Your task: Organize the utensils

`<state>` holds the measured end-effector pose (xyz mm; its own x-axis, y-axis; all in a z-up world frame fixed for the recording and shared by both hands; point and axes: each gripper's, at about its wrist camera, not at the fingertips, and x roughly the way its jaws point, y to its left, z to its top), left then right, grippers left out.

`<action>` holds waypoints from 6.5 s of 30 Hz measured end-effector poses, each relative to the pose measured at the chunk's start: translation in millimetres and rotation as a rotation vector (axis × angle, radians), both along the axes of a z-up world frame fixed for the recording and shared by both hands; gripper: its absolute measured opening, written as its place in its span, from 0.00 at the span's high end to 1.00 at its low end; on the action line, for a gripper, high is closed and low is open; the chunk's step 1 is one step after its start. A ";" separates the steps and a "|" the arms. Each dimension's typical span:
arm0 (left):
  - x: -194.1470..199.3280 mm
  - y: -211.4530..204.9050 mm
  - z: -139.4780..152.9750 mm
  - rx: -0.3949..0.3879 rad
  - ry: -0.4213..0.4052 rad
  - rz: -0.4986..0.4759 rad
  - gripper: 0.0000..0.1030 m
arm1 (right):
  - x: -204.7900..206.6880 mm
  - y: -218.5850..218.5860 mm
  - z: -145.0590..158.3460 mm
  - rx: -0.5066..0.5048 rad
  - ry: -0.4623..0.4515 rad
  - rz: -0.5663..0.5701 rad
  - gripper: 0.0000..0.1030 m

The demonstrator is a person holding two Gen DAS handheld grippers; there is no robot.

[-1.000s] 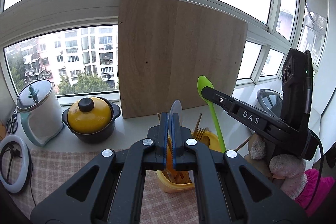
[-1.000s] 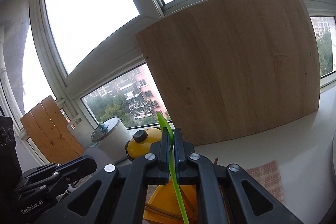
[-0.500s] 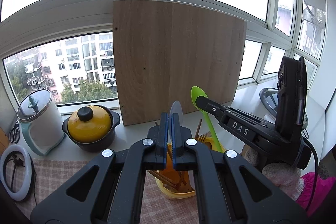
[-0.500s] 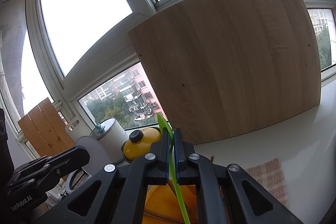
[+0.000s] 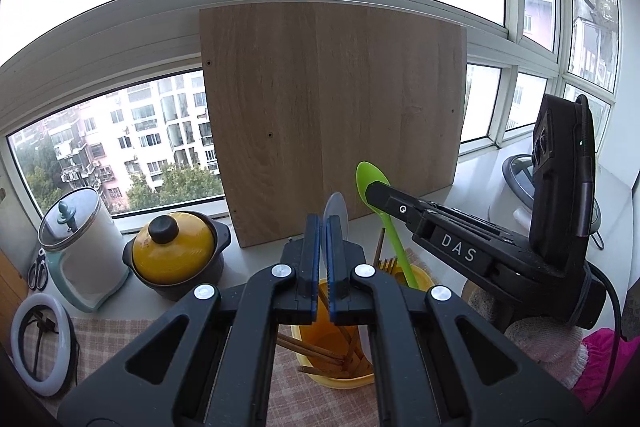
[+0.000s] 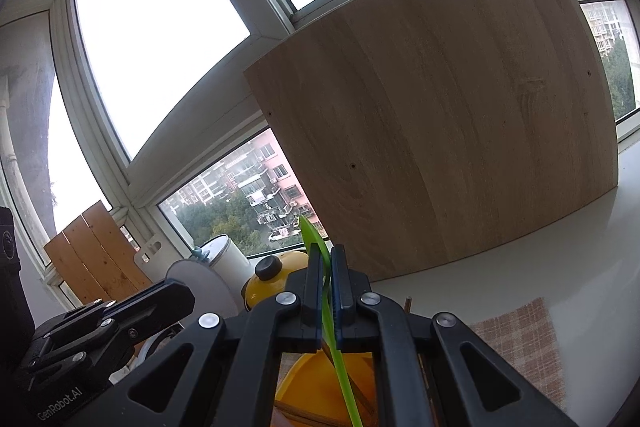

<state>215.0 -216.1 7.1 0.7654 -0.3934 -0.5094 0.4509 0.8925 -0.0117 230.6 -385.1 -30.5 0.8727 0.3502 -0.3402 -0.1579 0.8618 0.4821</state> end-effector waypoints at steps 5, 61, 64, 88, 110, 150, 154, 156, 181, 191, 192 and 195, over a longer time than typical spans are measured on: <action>1.3 -0.4 -1.7 -0.002 0.006 0.002 1.00 | -3.1 -12.1 4.0 0.039 -0.035 -0.008 0.99; -28.8 11.9 -25.0 -0.062 0.168 -0.060 1.00 | -54.4 -16.4 -8.7 -0.131 0.086 0.029 0.97; -31.1 12.8 -25.0 -0.063 0.170 -0.059 1.00 | -55.2 -15.2 -9.8 -0.137 0.100 0.030 0.94; -82.4 41.5 -15.6 -0.085 0.137 -0.019 0.87 | -109.7 1.7 9.7 -0.273 0.132 -0.021 0.44; -165.6 83.7 8.7 -0.070 0.012 0.064 0.18 | -177.8 24.9 51.2 -0.407 0.070 -0.150 0.00; -183.3 105.0 9.3 -0.014 -0.027 0.186 0.00 | -182.1 44.3 54.3 -0.451 0.056 -0.196 0.00; -182.3 106.0 9.0 -0.015 -0.026 0.188 0.00 | -181.1 46.4 53.9 -0.456 0.056 -0.191 0.00; -182.2 106.0 8.9 -0.015 -0.025 0.187 0.00 | -180.9 47.5 53.8 -0.458 0.056 -0.189 0.00; -177.2 109.7 3.6 -0.008 0.002 0.214 0.00 | -178.2 50.6 49.7 -0.464 0.077 -0.186 0.00; -175.1 110.8 -0.6 0.004 0.018 0.250 0.00 | -177.1 49.9 46.4 -0.460 0.090 -0.183 0.00; -175.1 110.8 -0.9 0.005 0.018 0.252 0.00 | -176.9 49.9 46.0 -0.461 0.091 -0.183 0.00; -176.8 110.7 -1.0 0.013 0.004 0.252 0.00 | -175.7 49.3 44.4 -0.463 0.097 -0.183 0.00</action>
<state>38.2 -105.4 6.1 0.8367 -0.1837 -0.5159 0.2138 0.9769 -0.0011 54.9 -335.8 13.9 0.8624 -0.0124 -0.5060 0.0424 0.9980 0.0478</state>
